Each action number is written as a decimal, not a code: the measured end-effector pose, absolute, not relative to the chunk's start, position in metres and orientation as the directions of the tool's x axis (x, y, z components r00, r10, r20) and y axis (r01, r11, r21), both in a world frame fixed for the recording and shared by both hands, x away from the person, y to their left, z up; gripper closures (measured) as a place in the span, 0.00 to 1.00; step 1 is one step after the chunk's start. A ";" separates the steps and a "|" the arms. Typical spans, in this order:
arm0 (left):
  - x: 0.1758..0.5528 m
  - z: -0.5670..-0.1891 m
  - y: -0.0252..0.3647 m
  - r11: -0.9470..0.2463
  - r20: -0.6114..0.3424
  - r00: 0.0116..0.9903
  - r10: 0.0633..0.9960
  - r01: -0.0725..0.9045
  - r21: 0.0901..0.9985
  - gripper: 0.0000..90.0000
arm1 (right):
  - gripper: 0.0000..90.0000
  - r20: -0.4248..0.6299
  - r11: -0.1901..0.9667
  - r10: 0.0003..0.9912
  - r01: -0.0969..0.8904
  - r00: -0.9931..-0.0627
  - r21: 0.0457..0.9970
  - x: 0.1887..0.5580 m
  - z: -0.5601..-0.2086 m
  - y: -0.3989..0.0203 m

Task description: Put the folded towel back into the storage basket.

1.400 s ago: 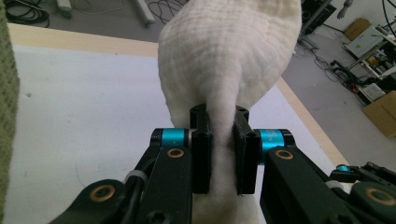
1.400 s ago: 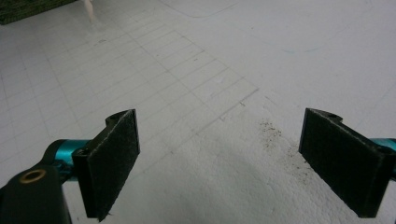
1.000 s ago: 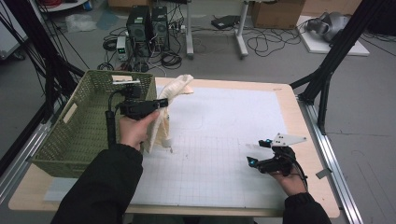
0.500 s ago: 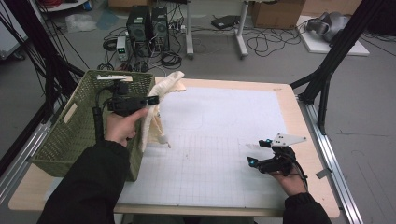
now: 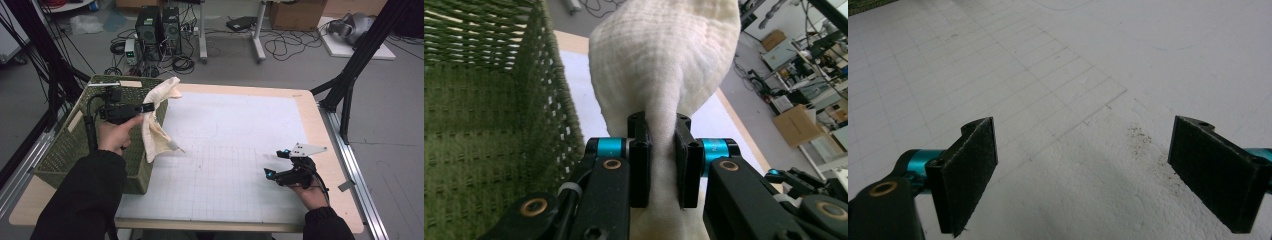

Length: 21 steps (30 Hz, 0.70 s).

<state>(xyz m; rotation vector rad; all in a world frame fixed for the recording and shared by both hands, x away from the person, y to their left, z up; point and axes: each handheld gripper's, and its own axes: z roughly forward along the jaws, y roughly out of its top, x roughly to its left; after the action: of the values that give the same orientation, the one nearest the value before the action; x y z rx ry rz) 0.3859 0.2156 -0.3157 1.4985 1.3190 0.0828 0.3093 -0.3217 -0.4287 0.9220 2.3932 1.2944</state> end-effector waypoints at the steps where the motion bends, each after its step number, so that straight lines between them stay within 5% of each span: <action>1: 0.386 -0.317 0.217 0.208 -0.556 0.374 0.742 0.661 0.721 0.89 | 0.13 0.061 0.400 0.644 0.404 -0.763 0.823 0.309 -0.429 -0.322; 21: 0.387 -0.327 0.247 0.201 -0.533 0.312 0.786 0.687 0.699 0.89 | 0.13 0.062 0.414 0.640 0.411 -0.766 0.812 0.310 -0.431 -0.320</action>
<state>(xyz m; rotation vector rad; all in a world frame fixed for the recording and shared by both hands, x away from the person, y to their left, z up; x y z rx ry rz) 0.3873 0.2472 -0.3273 1.5180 1.4075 0.1177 0.3099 -0.3198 -0.4306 0.9185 2.4134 1.2764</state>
